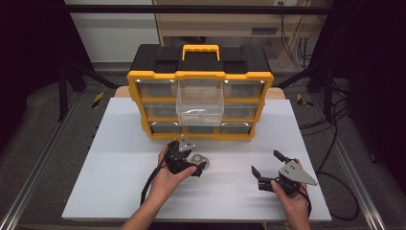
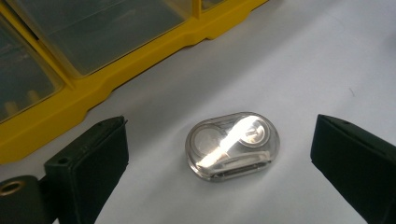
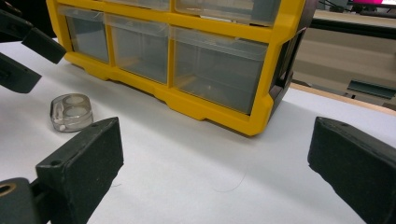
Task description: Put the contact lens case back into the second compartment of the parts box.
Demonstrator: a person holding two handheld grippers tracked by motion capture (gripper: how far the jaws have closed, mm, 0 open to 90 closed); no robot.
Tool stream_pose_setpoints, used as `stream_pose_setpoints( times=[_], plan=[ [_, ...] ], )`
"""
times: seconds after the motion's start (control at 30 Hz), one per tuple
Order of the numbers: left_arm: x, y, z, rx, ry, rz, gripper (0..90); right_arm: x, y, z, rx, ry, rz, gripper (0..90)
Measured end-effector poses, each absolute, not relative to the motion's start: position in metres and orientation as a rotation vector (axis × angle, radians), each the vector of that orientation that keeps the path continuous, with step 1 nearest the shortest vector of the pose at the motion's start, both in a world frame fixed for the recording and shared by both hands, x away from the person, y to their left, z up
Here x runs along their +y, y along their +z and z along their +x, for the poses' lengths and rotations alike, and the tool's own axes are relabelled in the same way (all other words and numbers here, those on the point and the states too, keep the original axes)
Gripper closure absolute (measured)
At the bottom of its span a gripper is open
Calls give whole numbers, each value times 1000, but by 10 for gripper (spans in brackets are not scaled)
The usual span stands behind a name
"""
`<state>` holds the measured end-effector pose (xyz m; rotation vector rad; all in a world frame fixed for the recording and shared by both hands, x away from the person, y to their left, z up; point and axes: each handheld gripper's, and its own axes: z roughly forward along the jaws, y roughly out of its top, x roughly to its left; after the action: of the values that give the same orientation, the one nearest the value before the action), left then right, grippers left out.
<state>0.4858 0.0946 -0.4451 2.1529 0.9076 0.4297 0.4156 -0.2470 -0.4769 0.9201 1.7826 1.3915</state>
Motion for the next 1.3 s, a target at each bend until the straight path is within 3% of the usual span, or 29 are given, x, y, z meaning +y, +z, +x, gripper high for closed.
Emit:
stream_pose_setpoints(
  times=[0.37, 0.73, 0.83, 1.17, 1.3],
  plan=[
    [82, -463, 496, 978, 367, 2182, 55, -247, -477, 416, 1791, 1386, 916, 37],
    [72, -472, 499, 930, 370, 2263, 72, -246, -477, 417, 1797, 1382, 913, 37],
    [68, -475, 497, 997, 350, 2230, 83, -246, -478, 417, 1801, 1380, 911, 37],
    [65, -477, 496, 1028, 395, 2242, 180, -248, -477, 417, 1806, 1378, 903, 37],
    [64, -475, 495, 1016, 392, 2243, 264, -249, -477, 418, 1803, 1379, 905, 36]
  ],
)
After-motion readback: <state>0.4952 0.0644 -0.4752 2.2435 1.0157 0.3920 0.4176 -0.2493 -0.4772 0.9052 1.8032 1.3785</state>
